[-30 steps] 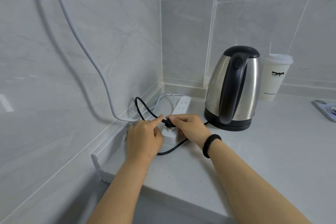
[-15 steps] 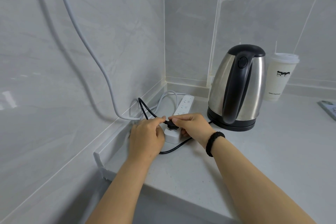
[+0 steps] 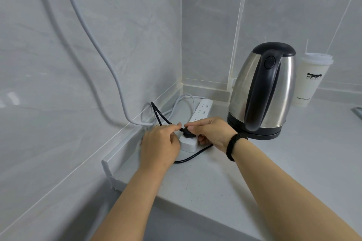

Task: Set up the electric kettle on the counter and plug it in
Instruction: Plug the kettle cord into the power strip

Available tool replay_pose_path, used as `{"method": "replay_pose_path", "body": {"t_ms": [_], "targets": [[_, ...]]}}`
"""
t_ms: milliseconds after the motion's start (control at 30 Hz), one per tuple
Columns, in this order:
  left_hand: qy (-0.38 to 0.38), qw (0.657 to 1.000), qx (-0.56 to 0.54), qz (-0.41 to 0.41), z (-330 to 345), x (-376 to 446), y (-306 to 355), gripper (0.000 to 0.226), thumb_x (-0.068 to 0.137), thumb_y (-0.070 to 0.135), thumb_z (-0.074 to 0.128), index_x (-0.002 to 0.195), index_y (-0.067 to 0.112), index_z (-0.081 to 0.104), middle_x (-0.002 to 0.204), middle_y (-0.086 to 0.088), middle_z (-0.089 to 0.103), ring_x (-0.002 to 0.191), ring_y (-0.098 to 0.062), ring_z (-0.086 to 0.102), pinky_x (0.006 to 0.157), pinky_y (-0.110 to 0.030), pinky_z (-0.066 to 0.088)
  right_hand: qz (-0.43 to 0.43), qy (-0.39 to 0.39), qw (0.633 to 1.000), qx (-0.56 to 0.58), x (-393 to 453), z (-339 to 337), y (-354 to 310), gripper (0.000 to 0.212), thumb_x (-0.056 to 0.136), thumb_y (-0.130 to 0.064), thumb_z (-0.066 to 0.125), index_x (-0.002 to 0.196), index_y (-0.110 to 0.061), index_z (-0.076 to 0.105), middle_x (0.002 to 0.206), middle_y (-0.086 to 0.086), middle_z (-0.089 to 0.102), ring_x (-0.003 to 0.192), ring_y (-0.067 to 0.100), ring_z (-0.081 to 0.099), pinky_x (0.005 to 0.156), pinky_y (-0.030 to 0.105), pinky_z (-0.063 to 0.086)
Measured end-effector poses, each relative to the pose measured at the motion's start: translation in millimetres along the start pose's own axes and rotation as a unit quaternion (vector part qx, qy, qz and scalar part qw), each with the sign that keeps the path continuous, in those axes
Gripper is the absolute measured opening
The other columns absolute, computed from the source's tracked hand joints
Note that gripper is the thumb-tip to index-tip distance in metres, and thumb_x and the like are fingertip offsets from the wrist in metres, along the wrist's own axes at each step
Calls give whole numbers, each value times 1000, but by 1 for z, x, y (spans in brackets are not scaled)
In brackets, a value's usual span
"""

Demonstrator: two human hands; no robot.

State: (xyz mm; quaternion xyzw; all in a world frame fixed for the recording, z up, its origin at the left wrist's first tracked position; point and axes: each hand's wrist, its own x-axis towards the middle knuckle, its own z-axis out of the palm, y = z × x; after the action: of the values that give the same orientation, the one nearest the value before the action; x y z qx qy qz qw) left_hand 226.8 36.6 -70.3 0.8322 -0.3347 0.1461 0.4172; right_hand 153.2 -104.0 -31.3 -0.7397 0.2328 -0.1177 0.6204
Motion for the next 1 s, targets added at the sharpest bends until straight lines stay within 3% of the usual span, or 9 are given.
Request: {"method": "replay_pose_path", "body": {"t_ms": [233,433,567,667,733,867,1000], "targets": [[4,1000,13,5,0,0,0,39,86,4,52,113,24,71,104,-3,72,101,-22,62,85,-44,50,-24,30,999,10,-5,5,5,11,87,-14,68,93,-19,76,68,-5,67,52,8,48,51,15,47],[-12,1000,28,-5,-2,-2,3,39,86,5,51,115,22,71,109,-4,72,101,-22,62,87,-41,50,-25,36,999,-10,-8,9,2,14,89,-13,64,98,-14,75,72,-5,67,53,10,48,52,14,49],[-8,999,46,20,-7,-8,11,40,86,3,51,119,18,69,103,-7,72,96,-27,63,85,-40,51,-47,41,998,3,-12,11,8,18,90,-16,65,104,-13,73,76,-10,68,57,2,53,61,13,49],[0,989,119,83,-7,-13,15,42,81,1,57,120,12,67,92,-8,73,92,-33,62,89,-42,47,-100,70,992,-4,-17,15,23,22,90,-24,64,110,-19,72,89,-15,71,85,-3,62,87,15,45],[-3,984,147,99,-7,-14,15,43,79,2,59,120,13,65,86,-4,73,90,-30,63,89,-43,45,-128,85,988,-19,-22,17,28,24,92,-26,61,114,-21,70,97,-14,72,96,-2,60,94,14,43],[-11,982,160,98,-6,-14,14,48,77,6,59,124,12,59,90,1,69,93,-26,62,86,-42,44,-164,117,974,-103,-28,17,30,28,94,-27,58,120,-20,66,112,-4,65,102,5,55,89,12,37],[17,983,130,129,-3,-20,19,48,72,3,63,118,9,56,92,0,66,89,-26,61,82,-40,47,-185,141,963,-136,-36,14,34,32,94,-27,57,126,-21,62,106,-2,62,94,9,53,84,13,36]]}}
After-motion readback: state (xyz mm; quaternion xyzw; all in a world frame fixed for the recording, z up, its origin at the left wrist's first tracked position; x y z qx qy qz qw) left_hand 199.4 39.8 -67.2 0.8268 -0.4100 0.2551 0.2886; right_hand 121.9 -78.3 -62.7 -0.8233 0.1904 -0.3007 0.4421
